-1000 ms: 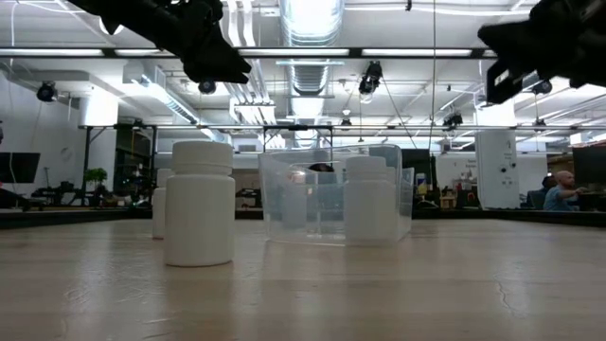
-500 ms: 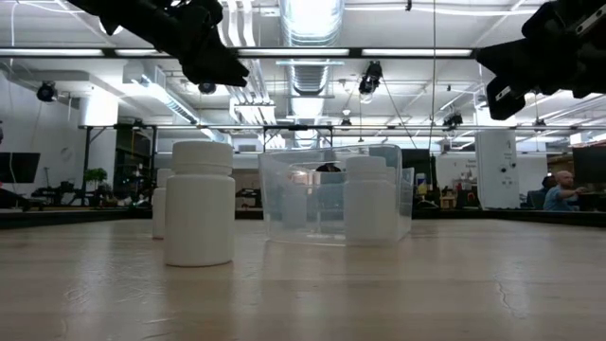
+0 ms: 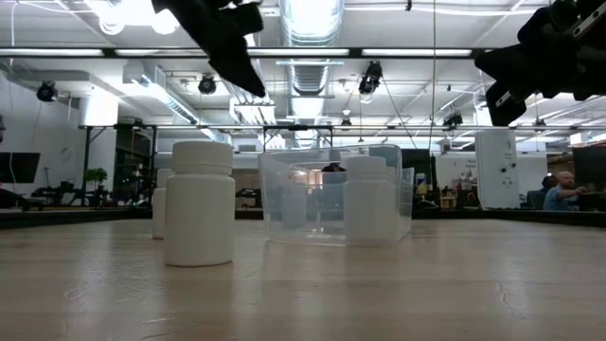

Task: Pick and place pill bottles into a basket
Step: Put the medicine bottle into the transparent bin

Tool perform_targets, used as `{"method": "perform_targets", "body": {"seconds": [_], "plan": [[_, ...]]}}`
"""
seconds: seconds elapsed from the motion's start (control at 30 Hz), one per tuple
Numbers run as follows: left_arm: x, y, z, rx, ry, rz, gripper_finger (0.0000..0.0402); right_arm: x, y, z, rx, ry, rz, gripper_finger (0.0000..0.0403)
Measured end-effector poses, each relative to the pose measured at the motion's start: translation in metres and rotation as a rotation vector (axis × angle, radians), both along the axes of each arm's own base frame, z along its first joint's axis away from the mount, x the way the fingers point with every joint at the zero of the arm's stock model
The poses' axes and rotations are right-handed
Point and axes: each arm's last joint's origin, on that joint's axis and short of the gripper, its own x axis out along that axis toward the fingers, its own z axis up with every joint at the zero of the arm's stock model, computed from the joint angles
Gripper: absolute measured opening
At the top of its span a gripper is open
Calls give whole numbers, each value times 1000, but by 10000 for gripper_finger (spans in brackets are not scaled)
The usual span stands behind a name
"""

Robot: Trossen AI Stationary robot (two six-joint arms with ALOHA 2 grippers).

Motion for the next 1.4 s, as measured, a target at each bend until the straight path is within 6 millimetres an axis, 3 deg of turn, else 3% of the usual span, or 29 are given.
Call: {"method": "perform_targets", "body": {"seconds": [0.3,0.5,1.0,1.4], "plan": [[39,15,-14,6,168,-76,304,0,0,0,0,1,0,9],[59,23,-33,-1,225,-95,311,0,0,0,0,1,0,9],[85,32,-78,-7,309,-139,311,0,0,-4,-2,37,2,9],[93,34,-97,-52,325,-167,311,0,0,-5,3,51,3,9]]}}
